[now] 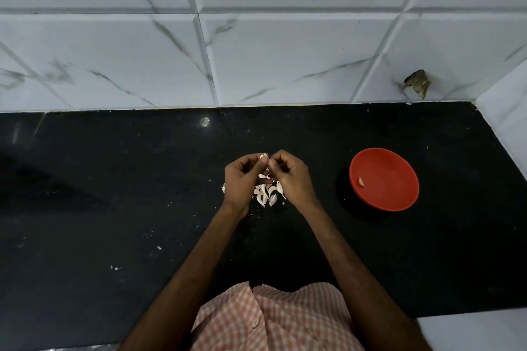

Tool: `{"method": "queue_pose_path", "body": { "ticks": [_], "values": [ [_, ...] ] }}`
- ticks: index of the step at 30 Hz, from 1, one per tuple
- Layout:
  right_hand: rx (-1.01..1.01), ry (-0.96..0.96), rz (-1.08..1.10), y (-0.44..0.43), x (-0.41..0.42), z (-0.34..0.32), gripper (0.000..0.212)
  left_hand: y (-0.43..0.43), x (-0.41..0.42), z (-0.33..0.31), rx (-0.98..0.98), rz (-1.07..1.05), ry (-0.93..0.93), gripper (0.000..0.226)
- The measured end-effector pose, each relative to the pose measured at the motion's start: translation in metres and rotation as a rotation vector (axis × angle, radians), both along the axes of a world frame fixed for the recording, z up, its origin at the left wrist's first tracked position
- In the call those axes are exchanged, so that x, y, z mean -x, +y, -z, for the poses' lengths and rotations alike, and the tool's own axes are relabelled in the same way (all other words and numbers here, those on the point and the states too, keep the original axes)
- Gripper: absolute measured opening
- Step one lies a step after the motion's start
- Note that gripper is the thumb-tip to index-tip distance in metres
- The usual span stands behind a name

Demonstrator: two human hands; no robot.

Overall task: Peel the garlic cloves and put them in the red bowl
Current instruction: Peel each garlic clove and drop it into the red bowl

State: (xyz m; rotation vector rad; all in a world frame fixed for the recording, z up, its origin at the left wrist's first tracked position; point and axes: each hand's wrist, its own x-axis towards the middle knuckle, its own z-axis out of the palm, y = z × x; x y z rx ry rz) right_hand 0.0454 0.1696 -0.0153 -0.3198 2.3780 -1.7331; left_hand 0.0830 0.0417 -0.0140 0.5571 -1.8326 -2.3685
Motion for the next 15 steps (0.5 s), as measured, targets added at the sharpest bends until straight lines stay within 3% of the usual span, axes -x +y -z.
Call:
{"method": "queue_pose_path", "body": {
  "ticks": [3,7,11,15],
  "values": [
    [-0.261,0.288,0.032,0.0,-0.002,-0.001,0.01,0.003,0.0,-0.001,-0.093,-0.031,-0.029,0.022],
    [-0.189,0.258,0.123,-0.008,-0.003,0.003,0.013,0.009,0.0,-0.004,-0.205,-0.101,-0.076,0.022],
    [-0.392,0.492,0.12,-0.009,-0.01,0.003,0.013,0.014,0.0,-0.008,-0.328,-0.17,-0.148,0.019],
    [-0.139,0.333,0.147,-0.012,-0.005,0.005,0.013,0.011,-0.001,-0.01,-0.479,-0.095,-0.202,0.011]
  ]
}}
